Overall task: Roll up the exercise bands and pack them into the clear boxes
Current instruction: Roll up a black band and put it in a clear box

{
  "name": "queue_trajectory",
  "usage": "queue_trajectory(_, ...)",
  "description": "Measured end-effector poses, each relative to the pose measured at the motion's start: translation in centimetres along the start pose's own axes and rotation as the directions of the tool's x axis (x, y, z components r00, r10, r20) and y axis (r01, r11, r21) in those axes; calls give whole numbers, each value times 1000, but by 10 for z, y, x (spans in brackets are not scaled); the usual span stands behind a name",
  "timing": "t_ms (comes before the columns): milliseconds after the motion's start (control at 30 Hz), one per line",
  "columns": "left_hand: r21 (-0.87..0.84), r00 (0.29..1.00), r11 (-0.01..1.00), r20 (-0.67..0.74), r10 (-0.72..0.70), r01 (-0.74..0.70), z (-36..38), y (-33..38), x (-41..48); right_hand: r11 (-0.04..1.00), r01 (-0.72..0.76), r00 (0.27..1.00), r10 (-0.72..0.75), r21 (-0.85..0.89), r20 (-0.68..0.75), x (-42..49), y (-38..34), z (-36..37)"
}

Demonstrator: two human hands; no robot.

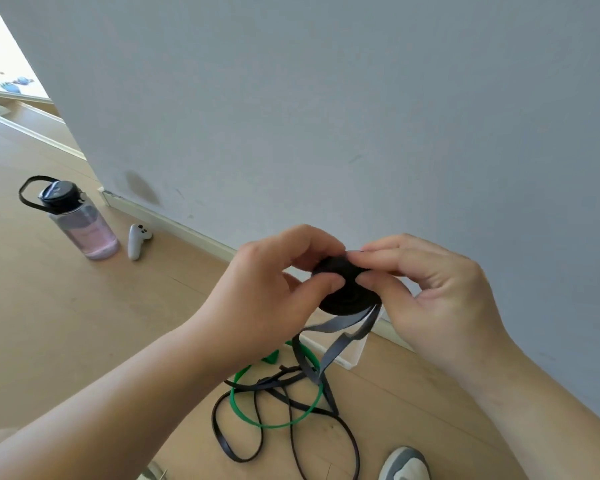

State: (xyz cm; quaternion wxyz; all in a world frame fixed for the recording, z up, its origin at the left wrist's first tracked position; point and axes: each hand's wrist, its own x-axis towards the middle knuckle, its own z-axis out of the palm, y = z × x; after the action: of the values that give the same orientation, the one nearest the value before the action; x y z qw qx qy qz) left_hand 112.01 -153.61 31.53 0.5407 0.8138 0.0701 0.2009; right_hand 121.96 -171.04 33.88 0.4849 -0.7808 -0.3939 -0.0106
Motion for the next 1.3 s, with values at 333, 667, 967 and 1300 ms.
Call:
queue_trajectory(333, -510, 985, 846, 20, -172, 158, -2, -2, 2, 928, -261, 963, 230, 264, 142, 7, 5, -12)
queue_trajectory(667, 19, 1000, 1000, -14, 14, -14, 6, -7, -2, 978, -198, 978, 194, 59, 75, 1, 0, -7)
queue_trajectory(967, -468, 985, 877, -70, -160, 109, 8, -5, 1, 979, -106, 993, 113, 175, -35, 2, 3, -4)
queue_trajectory(1300, 55, 993, 997, -94, 65, -60, 12, -3, -4, 996, 83, 997, -83, -18, 3, 3, 6, 2)
